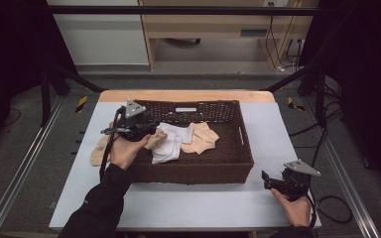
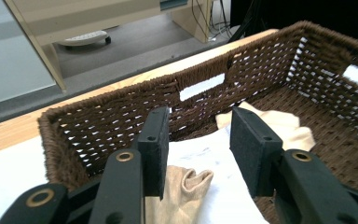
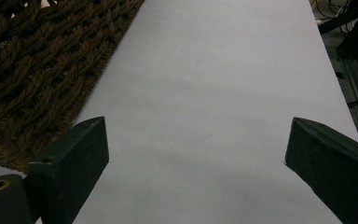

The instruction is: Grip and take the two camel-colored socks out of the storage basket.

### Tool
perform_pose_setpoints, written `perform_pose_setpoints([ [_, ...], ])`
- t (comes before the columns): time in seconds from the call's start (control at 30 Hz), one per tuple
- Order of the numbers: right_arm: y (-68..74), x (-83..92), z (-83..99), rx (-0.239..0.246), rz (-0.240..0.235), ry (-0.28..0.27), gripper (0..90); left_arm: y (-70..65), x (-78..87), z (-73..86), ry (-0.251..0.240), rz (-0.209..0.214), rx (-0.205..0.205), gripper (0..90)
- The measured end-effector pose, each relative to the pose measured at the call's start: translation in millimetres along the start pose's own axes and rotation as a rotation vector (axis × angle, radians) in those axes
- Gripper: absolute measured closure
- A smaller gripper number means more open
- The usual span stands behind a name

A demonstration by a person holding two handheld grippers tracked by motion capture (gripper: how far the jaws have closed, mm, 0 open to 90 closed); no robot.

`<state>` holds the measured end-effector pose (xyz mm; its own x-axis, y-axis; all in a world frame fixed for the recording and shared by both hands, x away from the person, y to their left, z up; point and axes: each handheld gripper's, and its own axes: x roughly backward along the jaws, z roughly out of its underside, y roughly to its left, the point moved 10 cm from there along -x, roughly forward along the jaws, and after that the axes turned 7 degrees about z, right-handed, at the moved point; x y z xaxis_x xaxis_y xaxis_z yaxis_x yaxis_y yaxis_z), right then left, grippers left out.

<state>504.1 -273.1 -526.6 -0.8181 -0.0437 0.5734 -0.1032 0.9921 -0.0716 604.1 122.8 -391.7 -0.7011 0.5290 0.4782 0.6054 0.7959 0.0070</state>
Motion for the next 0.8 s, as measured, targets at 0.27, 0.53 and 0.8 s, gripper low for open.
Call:
perform_pose_setpoints([
  [0.27,0.3,-0.3,-0.1,-0.001,-0.004,0.000,6.3,3.5,-23.6,16.5,0.062,-0.013,-0.007,53.6],
  [0.53,0.3,-0.4,-0.2,-0.001,-0.004,0.000,6.3,10.9,-37.5,38.6,0.144,-0.032,-0.026,51.5],
  [0.8,0.4,-0.4,-0.1,0.000,-0.004,0.001,6.3,12.3,-43.2,52.3,0.181,-0.012,-0.018,49.1],
])
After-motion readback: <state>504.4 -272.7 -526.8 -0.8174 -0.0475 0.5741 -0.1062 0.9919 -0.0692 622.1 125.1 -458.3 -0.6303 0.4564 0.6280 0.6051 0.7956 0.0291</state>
